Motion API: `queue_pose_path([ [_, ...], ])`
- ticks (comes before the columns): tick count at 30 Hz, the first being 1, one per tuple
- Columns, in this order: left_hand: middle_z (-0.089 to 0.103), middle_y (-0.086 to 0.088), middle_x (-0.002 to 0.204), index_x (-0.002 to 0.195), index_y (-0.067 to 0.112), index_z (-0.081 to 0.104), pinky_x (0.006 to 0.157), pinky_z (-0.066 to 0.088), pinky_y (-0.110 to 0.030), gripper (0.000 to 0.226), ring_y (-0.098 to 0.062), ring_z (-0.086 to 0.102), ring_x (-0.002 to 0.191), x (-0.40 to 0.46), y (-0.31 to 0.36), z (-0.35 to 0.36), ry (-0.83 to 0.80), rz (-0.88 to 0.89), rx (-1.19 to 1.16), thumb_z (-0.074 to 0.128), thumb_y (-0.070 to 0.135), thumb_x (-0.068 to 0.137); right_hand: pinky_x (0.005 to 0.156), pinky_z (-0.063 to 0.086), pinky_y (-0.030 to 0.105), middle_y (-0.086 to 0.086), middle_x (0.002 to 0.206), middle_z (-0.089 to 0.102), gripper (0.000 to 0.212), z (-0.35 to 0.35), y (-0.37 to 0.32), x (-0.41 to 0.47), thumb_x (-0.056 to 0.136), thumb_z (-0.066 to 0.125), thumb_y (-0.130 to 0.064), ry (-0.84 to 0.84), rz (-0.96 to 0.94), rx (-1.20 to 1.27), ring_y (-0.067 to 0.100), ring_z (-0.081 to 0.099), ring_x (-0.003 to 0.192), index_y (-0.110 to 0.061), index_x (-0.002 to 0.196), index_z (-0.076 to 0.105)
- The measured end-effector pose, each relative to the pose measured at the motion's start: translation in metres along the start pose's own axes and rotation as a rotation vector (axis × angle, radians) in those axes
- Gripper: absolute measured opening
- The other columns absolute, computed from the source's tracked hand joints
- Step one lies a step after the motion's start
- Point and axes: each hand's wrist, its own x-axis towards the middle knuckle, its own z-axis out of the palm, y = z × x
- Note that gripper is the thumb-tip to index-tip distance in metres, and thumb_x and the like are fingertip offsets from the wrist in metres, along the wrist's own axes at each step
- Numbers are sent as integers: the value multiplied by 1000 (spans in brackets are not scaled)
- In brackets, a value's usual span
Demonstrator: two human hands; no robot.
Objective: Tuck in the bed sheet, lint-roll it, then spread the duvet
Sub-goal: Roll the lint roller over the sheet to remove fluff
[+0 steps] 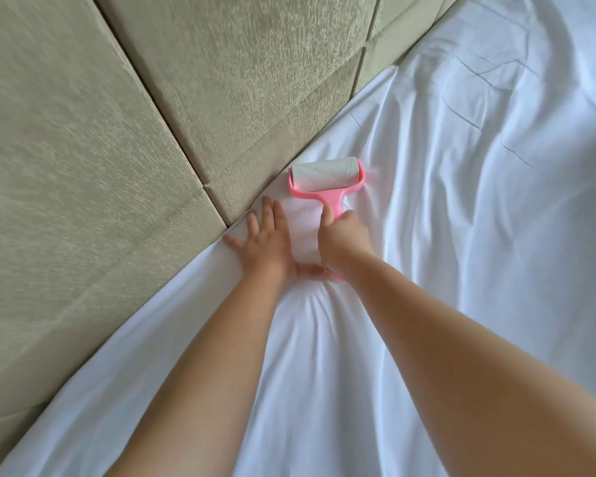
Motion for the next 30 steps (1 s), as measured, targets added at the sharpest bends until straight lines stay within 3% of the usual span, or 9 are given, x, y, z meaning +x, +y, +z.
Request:
queue_pose_path([
  [3, -19, 3, 159, 151, 15, -15, 110, 13, -67, 134, -23, -6, 148, -3, 0, -1, 29, -6, -21, 74, 63, 63, 86, 52, 47, 5, 97, 52, 38, -1, 8, -13, 98, 29, -51, -10, 10, -14, 34, 61, 98, -15, 103, 41],
  [7, -15, 0, 160, 152, 16, -11, 112, 9, -62, 134, -26, -7, 148, -15, 0, 0, 45, -10, -43, 72, 68, 60, 87, 51, 43, 10, 108, 59, 47, -4, 18, -31, 97, 29, -51, -14, 17, -8, 34, 62, 100, -11, 115, 47],
  [10, -16, 0, 160, 152, 14, -11, 114, 8, -62, 123, -27, -11, 147, -33, 0, 5, 39, -7, -34, 65, 66, 70, 85, 52, 42, 7, 100, 55, 47, -8, 28, -50, 98, 29, -50, -10, 29, -3, 33, 62, 97, -11, 117, 47],
  [15, -20, -2, 159, 151, 13, -15, 113, 4, -63, 132, -29, -17, 146, -63, -5, 21, -12, 19, 16, 57, 81, 63, 82, 53, 45, 9, 101, 60, 39, -8, 55, -87, 97, 28, -52, -27, 35, -10, 34, 63, 94, -16, 102, 42],
  [25, -22, -2, 158, 152, 15, -12, 114, 1, -61, 131, -26, -20, 145, -132, -1, 51, -44, 41, 27, 61, 77, 63, 81, 54, 45, 2, 85, 52, 39, -18, 102, -155, 97, 27, -51, -43, 50, -28, 34, 63, 89, -15, 99, 42],
  [30, -18, 0, 159, 152, 15, -8, 116, 5, -56, 125, -23, -17, 146, -163, 3, 58, -52, 41, 16, 64, 72, 68, 68, 38, 32, 2, 84, 50, 41, -33, 123, -187, 99, 30, -47, 7, 10, -46, 26, 53, 83, -10, 92, 46],
])
